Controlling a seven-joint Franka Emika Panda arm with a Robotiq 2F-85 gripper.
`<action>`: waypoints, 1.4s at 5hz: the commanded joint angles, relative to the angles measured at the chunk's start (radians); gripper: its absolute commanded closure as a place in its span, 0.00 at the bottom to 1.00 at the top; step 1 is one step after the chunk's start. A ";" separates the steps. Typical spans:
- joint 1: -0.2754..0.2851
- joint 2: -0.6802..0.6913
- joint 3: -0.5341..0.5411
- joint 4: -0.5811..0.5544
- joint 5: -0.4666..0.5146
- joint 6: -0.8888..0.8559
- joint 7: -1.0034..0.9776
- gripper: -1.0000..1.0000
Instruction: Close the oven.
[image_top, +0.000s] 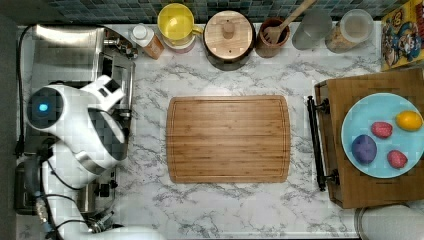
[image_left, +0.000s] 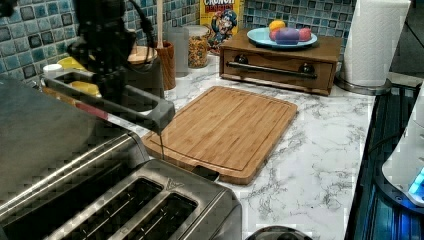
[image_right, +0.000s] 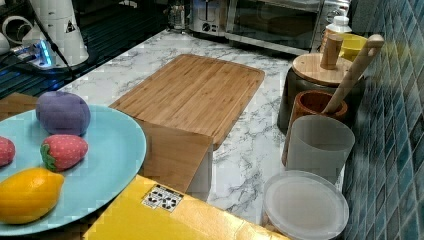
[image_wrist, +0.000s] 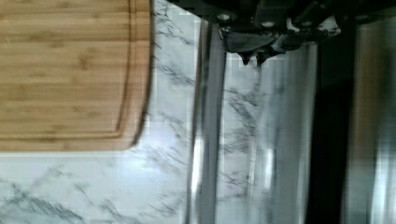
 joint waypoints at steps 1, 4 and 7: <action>0.067 -0.172 0.000 0.098 -0.080 0.071 0.242 1.00; 0.079 -0.174 0.001 0.138 -0.059 -0.003 0.208 1.00; 0.082 -0.174 -0.001 0.138 -0.059 -0.003 0.208 1.00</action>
